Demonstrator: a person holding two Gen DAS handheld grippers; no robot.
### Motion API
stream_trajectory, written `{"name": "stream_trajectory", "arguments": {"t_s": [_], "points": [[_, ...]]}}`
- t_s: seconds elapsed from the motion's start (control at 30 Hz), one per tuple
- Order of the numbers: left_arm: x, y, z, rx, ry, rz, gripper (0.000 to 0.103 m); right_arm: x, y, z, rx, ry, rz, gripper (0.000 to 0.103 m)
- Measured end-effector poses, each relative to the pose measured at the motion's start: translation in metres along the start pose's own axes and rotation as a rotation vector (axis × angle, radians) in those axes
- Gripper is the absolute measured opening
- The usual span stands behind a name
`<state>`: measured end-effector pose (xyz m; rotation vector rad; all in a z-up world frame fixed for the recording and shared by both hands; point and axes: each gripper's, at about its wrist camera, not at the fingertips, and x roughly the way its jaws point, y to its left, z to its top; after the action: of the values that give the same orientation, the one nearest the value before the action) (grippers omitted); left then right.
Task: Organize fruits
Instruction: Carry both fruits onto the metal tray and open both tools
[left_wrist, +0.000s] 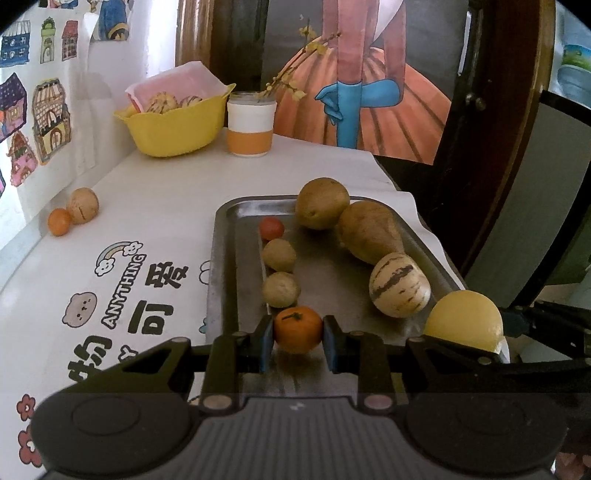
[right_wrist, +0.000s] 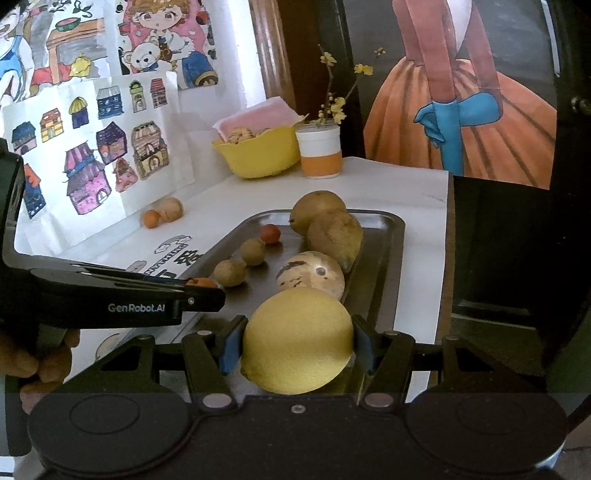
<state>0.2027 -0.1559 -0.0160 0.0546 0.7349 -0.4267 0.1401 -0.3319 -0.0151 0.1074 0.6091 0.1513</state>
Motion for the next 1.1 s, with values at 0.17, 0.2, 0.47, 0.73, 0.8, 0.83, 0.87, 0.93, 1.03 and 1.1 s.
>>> {"name": "stream_trajectory", "arguments": {"t_s": [0.17, 0.2, 0.47, 0.73, 0.8, 0.83, 0.87, 0.93, 1.03, 1.1], "points": [[0.006, 0.004, 0.001, -0.006, 0.003, 0.006, 0.030, 0.007, 0.001, -0.001, 0.018, -0.009, -0.014, 0.061], [0.007, 0.004, 0.001, -0.008, 0.005, 0.007, 0.030, 0.008, 0.002, -0.001, 0.016, -0.010, -0.018, 0.061], [0.014, 0.009, 0.000, -0.019, 0.008, 0.012, 0.031, 0.013, 0.012, -0.002, -0.023, -0.027, -0.037, 0.061], [0.011, 0.010, -0.001, -0.028, 0.012, -0.002, 0.034, 0.013, 0.013, -0.002, -0.031, -0.028, -0.042, 0.062], [0.008, 0.010, -0.001, -0.034, 0.009, -0.006, 0.041, 0.010, 0.014, -0.003, -0.043, -0.037, -0.047, 0.068], [0.007, 0.010, -0.001, -0.037, 0.007, -0.006, 0.045, 0.009, 0.016, -0.004, -0.052, -0.042, -0.051, 0.071], [0.004, 0.011, -0.001, -0.043, 0.003, -0.006, 0.059, 0.006, 0.018, -0.005, -0.059, -0.045, -0.056, 0.076], [-0.002, 0.011, -0.001, -0.055, -0.009, -0.023, 0.069, 0.002, 0.023, -0.006, -0.070, -0.050, -0.066, 0.079], [-0.015, 0.010, 0.000, -0.052, -0.031, -0.021, 0.081, -0.007, 0.028, -0.009, -0.074, -0.059, -0.082, 0.085], [-0.026, 0.009, 0.001, -0.044, -0.052, -0.015, 0.087, -0.015, 0.032, -0.011, -0.075, -0.067, -0.093, 0.089]]}}
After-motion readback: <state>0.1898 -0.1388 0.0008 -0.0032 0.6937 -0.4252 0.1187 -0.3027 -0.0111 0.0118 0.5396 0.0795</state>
